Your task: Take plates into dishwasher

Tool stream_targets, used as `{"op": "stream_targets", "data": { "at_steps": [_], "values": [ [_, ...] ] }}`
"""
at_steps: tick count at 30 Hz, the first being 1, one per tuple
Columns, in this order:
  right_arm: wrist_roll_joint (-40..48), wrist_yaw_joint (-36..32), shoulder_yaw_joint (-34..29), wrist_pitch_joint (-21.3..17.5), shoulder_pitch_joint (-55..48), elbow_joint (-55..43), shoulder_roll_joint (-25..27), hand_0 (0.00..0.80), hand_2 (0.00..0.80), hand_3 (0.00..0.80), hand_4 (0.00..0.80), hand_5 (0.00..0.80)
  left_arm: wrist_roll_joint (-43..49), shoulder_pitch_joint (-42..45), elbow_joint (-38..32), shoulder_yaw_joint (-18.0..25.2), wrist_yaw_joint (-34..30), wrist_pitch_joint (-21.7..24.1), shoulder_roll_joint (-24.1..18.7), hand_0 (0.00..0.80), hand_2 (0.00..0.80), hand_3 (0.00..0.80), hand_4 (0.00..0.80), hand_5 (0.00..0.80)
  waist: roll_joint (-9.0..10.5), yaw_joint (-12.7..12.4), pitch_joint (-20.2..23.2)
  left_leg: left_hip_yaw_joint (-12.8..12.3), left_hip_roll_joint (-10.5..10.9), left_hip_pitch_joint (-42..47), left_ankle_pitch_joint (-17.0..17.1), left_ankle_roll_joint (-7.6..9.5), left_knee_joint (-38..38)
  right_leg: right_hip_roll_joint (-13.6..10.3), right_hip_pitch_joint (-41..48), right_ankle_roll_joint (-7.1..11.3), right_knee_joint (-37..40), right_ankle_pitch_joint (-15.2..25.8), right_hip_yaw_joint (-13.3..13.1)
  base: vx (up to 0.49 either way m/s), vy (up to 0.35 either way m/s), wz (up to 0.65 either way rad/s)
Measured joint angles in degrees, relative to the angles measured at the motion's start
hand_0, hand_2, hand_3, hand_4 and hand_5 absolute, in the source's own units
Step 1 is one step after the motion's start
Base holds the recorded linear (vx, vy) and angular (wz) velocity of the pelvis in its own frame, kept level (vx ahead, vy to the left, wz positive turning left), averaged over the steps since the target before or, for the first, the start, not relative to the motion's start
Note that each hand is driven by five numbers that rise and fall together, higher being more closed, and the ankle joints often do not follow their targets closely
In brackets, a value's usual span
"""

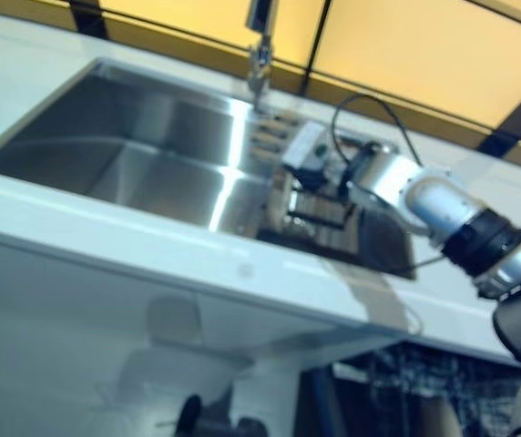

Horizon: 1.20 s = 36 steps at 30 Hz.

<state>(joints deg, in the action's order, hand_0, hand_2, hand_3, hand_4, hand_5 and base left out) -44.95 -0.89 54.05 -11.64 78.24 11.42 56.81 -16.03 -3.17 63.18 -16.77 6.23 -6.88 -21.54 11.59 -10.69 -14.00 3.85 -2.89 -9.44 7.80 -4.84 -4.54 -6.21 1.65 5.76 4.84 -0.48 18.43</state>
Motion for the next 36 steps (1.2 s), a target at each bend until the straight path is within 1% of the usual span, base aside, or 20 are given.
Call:
{"op": "stream_targets", "data": {
  "at_steps": [5, 14, 20, 23, 27, 28, 29, 31, 32, 36],
  "values": [
    [-0.58, 0.00, 0.33, 0.37, 0.00, 0.07, -0.02, 0.000, 0.000, 0.000, 0.000, 0.000, -0.52, 0.02, -0.66, -0.01, 0.02, 0.10, 0.00, 0.000, 0.000, 0.000, 0.000, 0.000, -0.58, 0.00, -0.80, 0.08, 0.01, -0.10, 0.01, -0.02, 0.21, 0.02, 0.02, 0.00, 0.01, 0.00, 0.05, 0.000, 0.000, 0.00],
    [-0.71, -0.75, 0.78, 0.74, -0.01, 0.20, -0.55, 0.000, 0.000, 0.000, 0.000, 0.000, -1.04, -0.06, -1.75, -0.02, 0.14, 1.62, 0.00, 0.000, 0.000, 0.000, 0.000, 0.000, -0.88, -0.29, -2.45, 0.31, 0.03, -0.54, 0.04, -0.02, 0.23, 0.02, -0.27, 0.00, 0.00, 0.00, 0.28, -0.011, -0.002, 0.00],
    [-1.71, -1.14, 0.91, 0.82, -0.79, 0.79, -0.57, 0.000, 0.000, 0.000, 0.000, 0.000, -1.03, -0.46, -2.29, -0.05, 0.45, 1.81, 0.00, 0.000, 0.000, 0.000, 0.000, 0.000, -0.90, -1.30, -2.65, 0.86, 0.13, -1.42, 0.10, -0.02, 0.29, 0.03, -0.94, -0.01, -0.01, 0.01, 1.01, -0.009, 0.004, 0.03],
    [-2.08, -1.13, 0.90, 1.46, -0.83, 1.61, -1.57, 0.000, 0.000, 0.000, 0.000, 0.000, -1.07, -0.54, -2.52, -0.38, 0.51, 2.38, 0.01, 0.000, 0.000, 0.000, 0.000, 0.000, -0.93, -1.30, -3.20, 0.88, 0.18, -1.43, 0.19, 0.00, 0.30, 0.00, -0.92, -0.01, -0.01, 0.01, 1.05, -0.023, 0.023, 0.00],
    [-3.97, -1.15, 0.91, 2.00, -1.05, 3.66, -2.64, 0.204, 0.204, 0.204, 0.204, 0.204, -1.67, -0.56, -2.99, -0.51, 0.75, 2.62, 0.06, 0.000, 0.000, 0.000, 0.000, 0.000, -1.27, -1.46, -3.60, 1.11, 0.17, -1.64, 0.37, -0.04, 0.30, 0.02, -0.96, -0.01, -0.01, 0.01, 1.30, -0.020, 0.021, 0.03],
    [-4.03, -1.13, 0.90, 2.31, -1.05, 3.68, -2.70, 0.311, 0.311, 0.311, 0.311, 0.311, -1.78, -0.54, -3.11, -0.51, 0.88, 2.62, 0.07, 0.000, 0.000, 0.000, 0.000, 0.000, -1.39, -1.48, -3.68, 1.18, 0.19, -1.74, 0.39, -0.03, 0.30, 0.02, -1.01, -0.01, -0.01, 0.01, 1.38, -0.028, 0.021, 0.04],
    [-4.14, -1.08, 0.83, 2.54, -1.05, 3.72, -2.80, 0.342, 0.342, 0.342, 0.342, 0.342, -1.78, -0.50, -3.17, -0.50, 0.94, 2.62, 0.06, 0.000, 0.000, 0.000, 0.000, 0.000, -1.45, -1.51, -3.72, 1.20, 0.21, -1.83, 0.41, -0.02, 0.30, 0.02, -1.08, -0.01, -0.01, 0.01, 1.40, 0.000, 0.000, 0.00],
    [-4.90, -1.10, 0.80, 2.96, -1.05, 4.25, -2.93, 0.549, 0.549, 0.549, 0.549, 0.549, -1.78, -0.52, -3.48, -0.50, 1.05, 2.77, 0.06, 0.000, 0.000, 0.000, 0.000, 0.000, -1.49, -1.52, -3.75, 1.30, 0.21, -2.39, 0.48, -0.03, 0.34, 0.04, -1.58, -0.01, -0.02, 0.02, 1.49, 0.000, 0.000, 0.00],
    [-5.68, -0.89, 0.71, 3.29, -1.03, 4.52, -2.94, 0.800, 0.800, 0.800, 0.800, 0.800, -1.78, -0.52, -3.51, -0.50, 1.05, 2.78, 0.11, 0.000, 0.000, 0.000, 0.000, 0.000, -1.57, -1.52, -3.81, 1.36, 0.25, -2.64, 0.52, -0.01, 0.34, 0.02, -1.78, -0.02, -0.02, 0.02, 1.54, -0.033, 0.020, 0.03],
    [-8.80, -0.36, 0.64, 4.44, -0.81, 5.56, -2.89, 0.800, 0.800, 0.800, 0.800, 0.800, -1.79, -0.54, -3.66, -0.51, 1.06, 3.20, 0.20, 0.000, 0.000, 0.000, 0.000, 0.000, -2.18, -1.55, -4.21, 1.56, 0.29, -2.70, 0.53, 0.00, 0.33, 0.03, -1.73, -0.01, -0.02, 0.02, 1.79, -0.016, 0.008, 0.02]
  ]
}}
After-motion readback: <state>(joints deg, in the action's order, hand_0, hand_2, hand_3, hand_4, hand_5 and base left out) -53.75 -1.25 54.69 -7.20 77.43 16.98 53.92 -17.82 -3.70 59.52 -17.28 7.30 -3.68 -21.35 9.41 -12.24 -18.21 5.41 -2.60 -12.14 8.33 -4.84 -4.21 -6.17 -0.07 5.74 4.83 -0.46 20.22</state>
